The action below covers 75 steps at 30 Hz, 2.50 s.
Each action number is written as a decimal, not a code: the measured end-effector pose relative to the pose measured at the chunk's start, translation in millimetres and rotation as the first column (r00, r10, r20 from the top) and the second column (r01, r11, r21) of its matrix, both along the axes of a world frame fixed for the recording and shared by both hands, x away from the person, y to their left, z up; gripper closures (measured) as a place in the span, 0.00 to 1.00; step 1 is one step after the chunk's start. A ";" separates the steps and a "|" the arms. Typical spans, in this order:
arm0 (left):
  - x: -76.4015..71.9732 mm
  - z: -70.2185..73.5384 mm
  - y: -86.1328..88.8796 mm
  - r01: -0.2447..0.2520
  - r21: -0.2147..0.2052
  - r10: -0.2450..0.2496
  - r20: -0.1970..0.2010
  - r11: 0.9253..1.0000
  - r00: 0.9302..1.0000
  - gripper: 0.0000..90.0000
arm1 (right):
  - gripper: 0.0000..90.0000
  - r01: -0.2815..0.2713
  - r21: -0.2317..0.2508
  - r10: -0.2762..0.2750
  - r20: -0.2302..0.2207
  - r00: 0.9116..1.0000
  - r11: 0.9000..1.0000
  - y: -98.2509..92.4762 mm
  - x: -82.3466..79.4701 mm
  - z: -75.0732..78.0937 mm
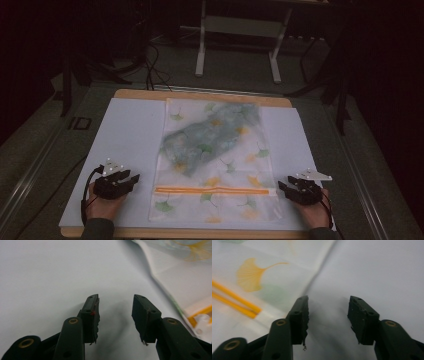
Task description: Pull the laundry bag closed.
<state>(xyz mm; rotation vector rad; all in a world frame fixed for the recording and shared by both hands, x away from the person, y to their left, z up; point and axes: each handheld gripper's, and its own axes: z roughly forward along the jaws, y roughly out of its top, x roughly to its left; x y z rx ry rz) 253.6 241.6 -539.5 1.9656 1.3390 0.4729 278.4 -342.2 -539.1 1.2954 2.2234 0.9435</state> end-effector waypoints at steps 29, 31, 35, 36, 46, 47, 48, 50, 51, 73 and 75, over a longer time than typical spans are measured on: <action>-15.0 6.1 -7.7 0.166 -0.049 -0.166 -0.012 0.985 0.986 0.70 | 0.73 -0.213 -0.014 0.213 -0.013 0.977 0.977 27.2 -2.9 22.6; -15.7 7.0 -7.4 0.171 -0.058 -0.172 -0.011 0.984 0.985 0.69 | 0.73 -0.230 -0.016 0.230 -0.016 0.973 0.973 31.7 -0.8 23.8; -17.5 9.1 -8.9 0.192 -0.055 -0.192 0.000 0.980 0.981 0.69 | 0.72 -0.262 -0.021 0.262 -0.024 0.965 0.965 40.6 1.5 26.4; -17.9 9.8 -9.0 0.195 -0.049 -0.195 0.001 0.980 0.981 0.68 | 0.71 -0.283 -0.026 0.283 -0.025 0.959 0.959 47.4 2.9 28.7; -19.1 10.4 -6.3 0.200 -0.044 -0.200 0.004 0.979 0.980 0.62 | 0.69 -0.366 -0.020 0.366 -0.004 0.931 0.931 72.9 8.0 35.3; -19.6 10.7 -6.0 0.201 -0.043 -0.200 0.009 0.979 0.980 0.63 | 0.69 -0.369 -0.018 0.369 -0.001 0.929 0.929 75.2 8.1 35.5; -20.1 10.7 -6.0 0.197 -0.041 -0.197 0.016 0.979 0.980 0.63 | 0.69 -0.374 -0.015 0.374 -0.001 0.927 0.927 77.5 8.2 35.8; -20.6 10.7 -5.9 0.199 -0.043 -0.198 0.023 0.979 0.980 0.63 | 0.69 -0.381 -0.012 0.381 -0.002 0.925 0.925 82.3 8.4 36.2; -20.9 11.0 -5.7 0.201 -0.040 -0.200 0.027 0.979 0.979 0.63 | 0.69 -0.384 -0.012 0.384 -0.002 0.923 0.923 84.9 8.5 36.2; -13.6 9.7 -5.7 0.226 -0.009 -0.226 0.026 0.974 0.974 0.62 | 0.69 -0.469 0.001 0.469 -0.001 0.883 0.883 137.1 10.6 30.9; -13.4 9.8 -6.6 0.232 -0.006 -0.231 0.026 0.973 0.972 0.61 | 0.69 -0.479 -0.006 0.479 -0.002 0.878 0.878 143.1 10.6 31.8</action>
